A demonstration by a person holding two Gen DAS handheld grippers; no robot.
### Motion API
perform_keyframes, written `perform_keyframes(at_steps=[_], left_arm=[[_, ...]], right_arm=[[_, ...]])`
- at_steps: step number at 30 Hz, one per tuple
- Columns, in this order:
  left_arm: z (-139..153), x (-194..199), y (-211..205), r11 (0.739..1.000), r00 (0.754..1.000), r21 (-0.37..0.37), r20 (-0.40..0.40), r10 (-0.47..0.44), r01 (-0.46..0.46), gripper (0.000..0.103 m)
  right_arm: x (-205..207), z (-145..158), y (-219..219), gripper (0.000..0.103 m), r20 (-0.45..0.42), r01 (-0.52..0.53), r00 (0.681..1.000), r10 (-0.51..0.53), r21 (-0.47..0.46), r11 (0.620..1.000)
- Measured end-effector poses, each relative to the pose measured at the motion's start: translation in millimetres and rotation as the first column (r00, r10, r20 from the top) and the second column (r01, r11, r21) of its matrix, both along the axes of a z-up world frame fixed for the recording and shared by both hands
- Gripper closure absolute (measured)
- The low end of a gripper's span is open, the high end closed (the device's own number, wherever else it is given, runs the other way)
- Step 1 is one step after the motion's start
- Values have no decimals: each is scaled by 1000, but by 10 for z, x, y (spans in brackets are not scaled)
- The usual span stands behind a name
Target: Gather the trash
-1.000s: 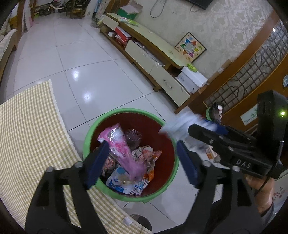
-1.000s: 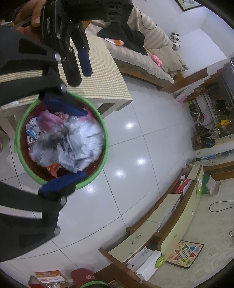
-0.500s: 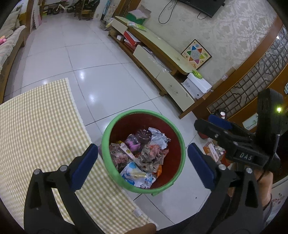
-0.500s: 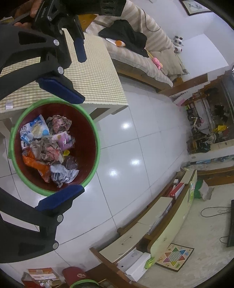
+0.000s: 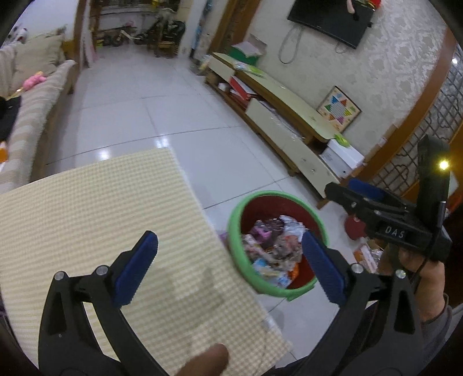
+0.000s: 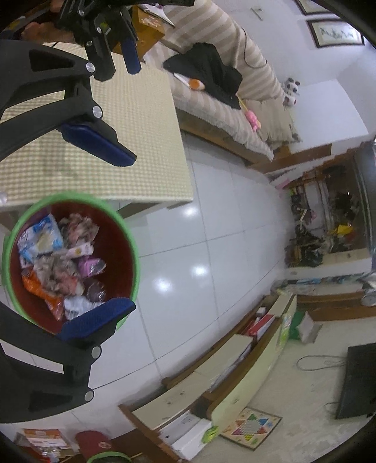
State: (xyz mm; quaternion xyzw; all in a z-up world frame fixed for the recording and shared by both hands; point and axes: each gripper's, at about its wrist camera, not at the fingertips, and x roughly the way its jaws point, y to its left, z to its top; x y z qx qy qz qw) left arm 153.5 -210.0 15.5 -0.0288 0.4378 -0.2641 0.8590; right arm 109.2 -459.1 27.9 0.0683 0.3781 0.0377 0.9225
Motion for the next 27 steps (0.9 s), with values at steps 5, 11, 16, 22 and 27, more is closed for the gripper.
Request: perform_keyframes(at_steps=[5, 11, 16, 22, 27], left_arm=[[117, -139, 417, 994, 994, 37, 60, 96, -99, 5], [142, -296, 883, 973, 971, 65, 98, 217, -223, 5], [80, -510, 1100, 960, 958, 88, 140, 251, -265, 5], [-8, -752, 1413, 933, 928, 82, 163, 334, -350, 5], [-17, -927, 1639, 917, 906, 55, 188, 379, -395, 5]], right_arm=[[-24, 85, 340, 8, 52, -31, 998, 32, -28, 999], [-162, 153, 803, 7, 124, -56, 991, 58, -21, 998], [-292, 128, 1183, 7, 142, -86, 986, 92, -50, 995], [-469, 46, 1691, 7, 147, -104, 982, 116, -83, 991], [-665, -109, 2027, 7, 148, -117, 980, 131, -101, 988]])
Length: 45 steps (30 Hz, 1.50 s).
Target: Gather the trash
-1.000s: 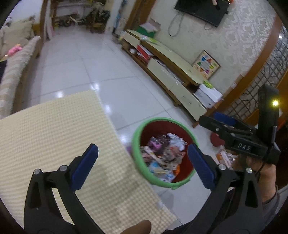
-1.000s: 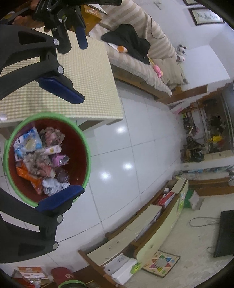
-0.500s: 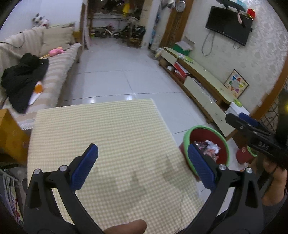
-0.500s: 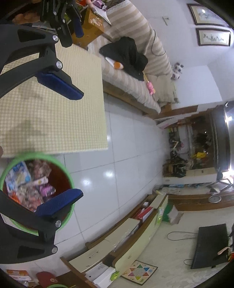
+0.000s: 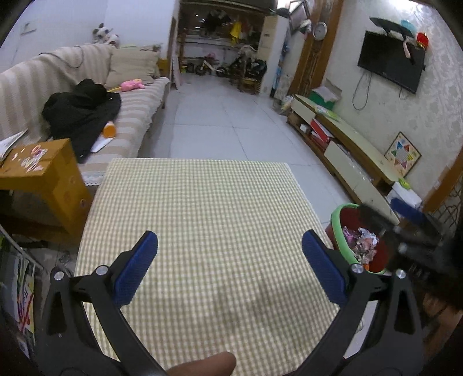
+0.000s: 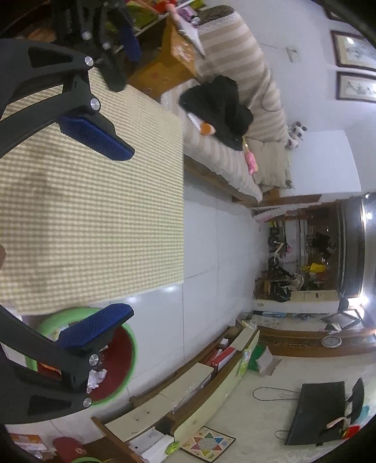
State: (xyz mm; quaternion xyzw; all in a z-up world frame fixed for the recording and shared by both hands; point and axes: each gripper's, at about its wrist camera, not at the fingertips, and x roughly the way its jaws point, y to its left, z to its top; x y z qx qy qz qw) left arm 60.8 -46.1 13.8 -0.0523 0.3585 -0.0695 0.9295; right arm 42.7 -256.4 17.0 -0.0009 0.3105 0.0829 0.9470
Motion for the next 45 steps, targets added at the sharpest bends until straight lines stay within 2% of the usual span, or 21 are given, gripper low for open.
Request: perform_keyframes(at_steps=[4, 7, 11, 19, 29, 45], left_arm=[[-5, -137, 111, 999, 998, 38, 59, 21, -24, 5], [19, -209, 148, 996, 996, 80, 85, 20, -27, 5], [42, -279, 213, 989, 992, 131, 113, 47, -62, 5], [16, -329, 312, 995, 990, 68, 120, 71, -79, 5], [77, -383, 234, 990, 982, 110, 179, 65, -86, 5], [162, -418, 187, 992, 981, 106, 187, 45, -66, 5]], right_arm=[[-144, -13, 207, 7, 48, -9, 999, 11, -44, 999], [-187, 21, 231, 7, 81, 4, 997, 0, -44, 999], [-204, 19, 227, 7, 79, 5, 997, -2, -37, 999], [-313, -41, 213, 7, 82, -16, 996, 18, -26, 1000], [-325, -88, 154, 7, 101, -1, 995, 2, -14, 1000], [-305, -93, 103, 7, 101, 13, 995, -13, 2, 1000]])
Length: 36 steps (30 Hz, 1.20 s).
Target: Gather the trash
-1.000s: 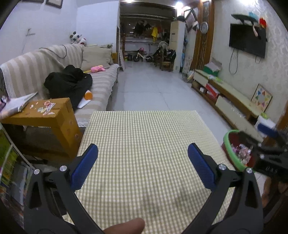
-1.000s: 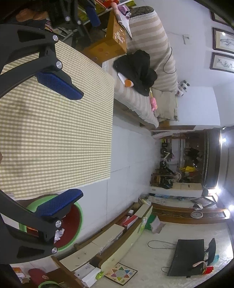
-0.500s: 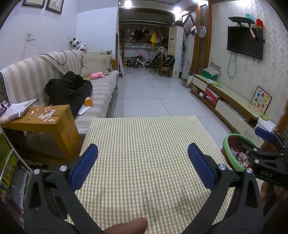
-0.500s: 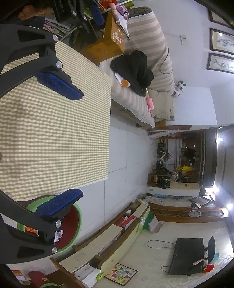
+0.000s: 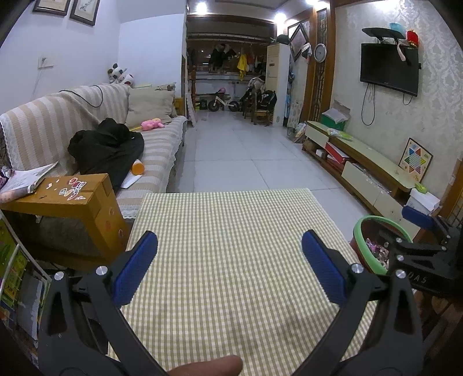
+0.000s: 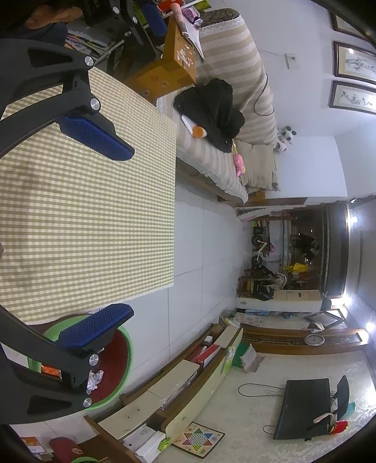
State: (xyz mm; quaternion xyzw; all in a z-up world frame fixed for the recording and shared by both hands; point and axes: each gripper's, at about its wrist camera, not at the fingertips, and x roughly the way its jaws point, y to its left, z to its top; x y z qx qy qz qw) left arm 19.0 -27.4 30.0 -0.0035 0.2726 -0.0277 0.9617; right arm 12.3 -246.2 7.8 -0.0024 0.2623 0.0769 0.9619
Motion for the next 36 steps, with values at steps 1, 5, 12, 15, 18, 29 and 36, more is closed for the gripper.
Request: perform_keyframes(at_steps=[1, 5, 12, 15, 18, 29, 36], left_arm=[[-4, -1, -1, 1000, 1000, -2, -2, 0, 0, 5], [2, -12, -12, 1000, 1000, -4, -3, 1, -1, 5], [12, -14, -14, 1000, 1000, 0, -6, 13, -13, 5], [19, -13, -15, 1000, 1000, -3, -8, 16, -16, 5], [14, -14, -10, 1000, 1000, -3, -8, 16, -16, 5], [26, -3, 8, 1000, 1000, -6, -6, 19, -19, 5], [33, 15, 8, 1000, 1000, -7, -6, 16, -16, 5]], right_arm=[[2, -2, -1, 7, -3, -1, 1000, 1, 0, 1000], [12, 0, 8, 7, -7, -6, 1000, 6, -4, 1000], [23, 3, 7, 7, -12, -6, 1000, 6, -3, 1000], [32, 0, 8, 7, -16, -8, 1000, 8, -2, 1000], [34, -3, 10, 7, -17, -8, 1000, 8, -2, 1000], [40, -18, 8, 7, -21, -9, 1000, 9, -1, 1000], [34, -39, 6, 7, -24, -11, 1000, 11, 0, 1000]])
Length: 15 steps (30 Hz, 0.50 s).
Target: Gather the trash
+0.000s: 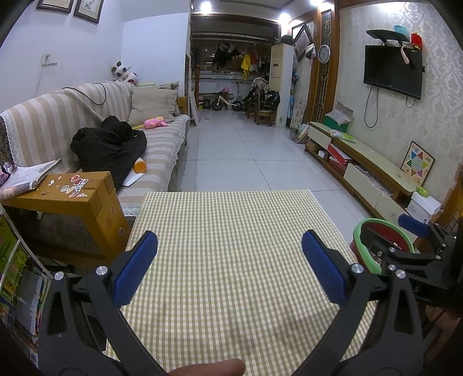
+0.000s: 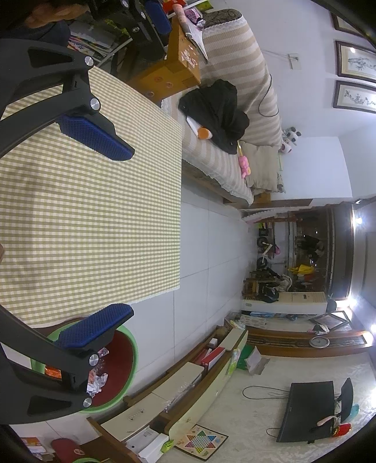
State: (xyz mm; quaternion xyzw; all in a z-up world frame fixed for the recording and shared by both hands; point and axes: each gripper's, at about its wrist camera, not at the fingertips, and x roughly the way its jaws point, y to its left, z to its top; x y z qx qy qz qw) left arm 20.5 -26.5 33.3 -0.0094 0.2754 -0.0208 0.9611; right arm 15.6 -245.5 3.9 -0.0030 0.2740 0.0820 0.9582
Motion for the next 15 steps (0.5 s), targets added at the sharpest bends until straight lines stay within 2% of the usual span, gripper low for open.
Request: perform_keyframes(at_steps=[15], left_arm=[[-20, 5, -31, 1000, 1000, -8, -9, 1, -1, 5]], right_arm=[[-6, -33, 13, 7, -5, 0, 1000, 0, -1, 1000]])
